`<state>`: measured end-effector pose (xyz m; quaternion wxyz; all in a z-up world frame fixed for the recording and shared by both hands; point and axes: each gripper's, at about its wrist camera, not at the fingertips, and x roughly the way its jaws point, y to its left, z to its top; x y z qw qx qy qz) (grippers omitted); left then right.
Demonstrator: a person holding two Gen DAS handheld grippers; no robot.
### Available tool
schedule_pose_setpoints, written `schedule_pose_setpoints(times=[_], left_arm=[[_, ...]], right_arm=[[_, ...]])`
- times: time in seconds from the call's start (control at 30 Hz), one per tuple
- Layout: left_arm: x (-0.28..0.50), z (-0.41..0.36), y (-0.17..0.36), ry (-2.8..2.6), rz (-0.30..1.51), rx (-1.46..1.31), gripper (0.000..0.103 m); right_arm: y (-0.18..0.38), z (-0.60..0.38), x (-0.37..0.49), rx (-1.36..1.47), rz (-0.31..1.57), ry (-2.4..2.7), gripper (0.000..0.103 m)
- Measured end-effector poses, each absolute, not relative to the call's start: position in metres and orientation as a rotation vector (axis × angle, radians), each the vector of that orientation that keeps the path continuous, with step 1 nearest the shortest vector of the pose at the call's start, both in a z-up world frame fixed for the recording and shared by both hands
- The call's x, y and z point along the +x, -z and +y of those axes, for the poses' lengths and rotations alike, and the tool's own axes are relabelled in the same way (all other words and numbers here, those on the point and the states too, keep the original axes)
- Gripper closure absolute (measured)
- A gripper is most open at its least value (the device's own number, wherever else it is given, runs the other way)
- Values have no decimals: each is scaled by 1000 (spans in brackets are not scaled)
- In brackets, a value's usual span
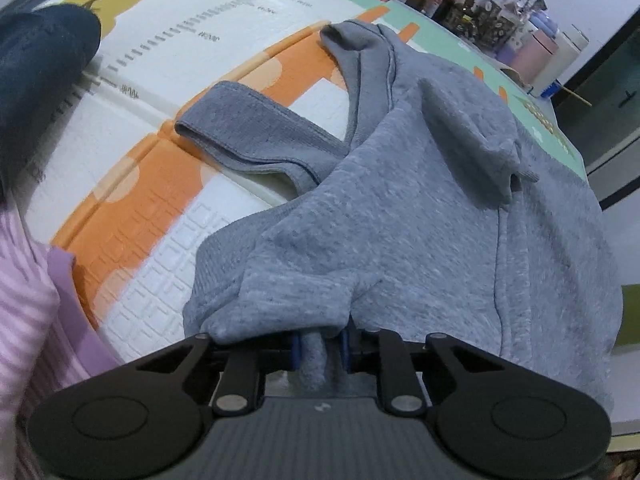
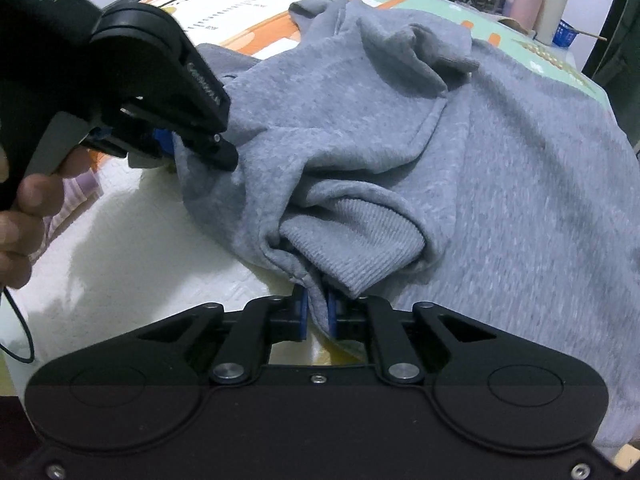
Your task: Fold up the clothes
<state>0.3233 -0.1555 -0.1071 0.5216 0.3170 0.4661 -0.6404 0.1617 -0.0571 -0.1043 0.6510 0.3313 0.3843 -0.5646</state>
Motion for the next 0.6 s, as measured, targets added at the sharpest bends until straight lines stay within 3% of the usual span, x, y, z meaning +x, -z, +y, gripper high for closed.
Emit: schedule_pose_setpoints(times=[0.6], left_arm=[[370,-158,107,1820,887,869,81]], right_arm=[[102,-66,227,877,788,1477,95]])
